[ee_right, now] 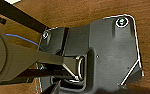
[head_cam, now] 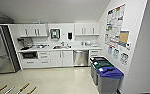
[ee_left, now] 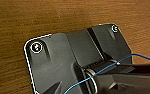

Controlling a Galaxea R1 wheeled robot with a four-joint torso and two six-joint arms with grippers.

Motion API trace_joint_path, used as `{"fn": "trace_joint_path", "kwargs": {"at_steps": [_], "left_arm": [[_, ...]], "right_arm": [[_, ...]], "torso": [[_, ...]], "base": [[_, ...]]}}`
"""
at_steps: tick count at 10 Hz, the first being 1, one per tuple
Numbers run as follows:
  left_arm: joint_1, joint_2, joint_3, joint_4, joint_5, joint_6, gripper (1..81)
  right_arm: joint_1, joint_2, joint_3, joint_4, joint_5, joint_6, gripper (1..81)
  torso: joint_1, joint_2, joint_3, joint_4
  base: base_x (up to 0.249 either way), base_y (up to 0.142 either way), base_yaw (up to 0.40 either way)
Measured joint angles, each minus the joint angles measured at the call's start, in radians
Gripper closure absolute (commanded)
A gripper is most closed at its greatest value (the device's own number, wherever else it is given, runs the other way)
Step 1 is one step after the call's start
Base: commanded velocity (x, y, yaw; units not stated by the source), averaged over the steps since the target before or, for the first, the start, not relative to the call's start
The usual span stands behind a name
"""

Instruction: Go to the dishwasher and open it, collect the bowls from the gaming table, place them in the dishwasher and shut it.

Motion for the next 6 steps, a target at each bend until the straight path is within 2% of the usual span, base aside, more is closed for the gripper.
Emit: {"fn": "trace_joint_path", "kwargs": {"at_steps": [6], "left_arm": [[0.0, 0.0, 0.0, 0.0, 0.0, 0.0, 1.0]], "right_arm": [[0.003, 0.004, 0.0, 0.0, -0.002, 0.0, 1.0]], "torso": [[0.0, 0.0, 0.0, 0.0]], "base": [[0.261, 0.0, 0.0]]}}
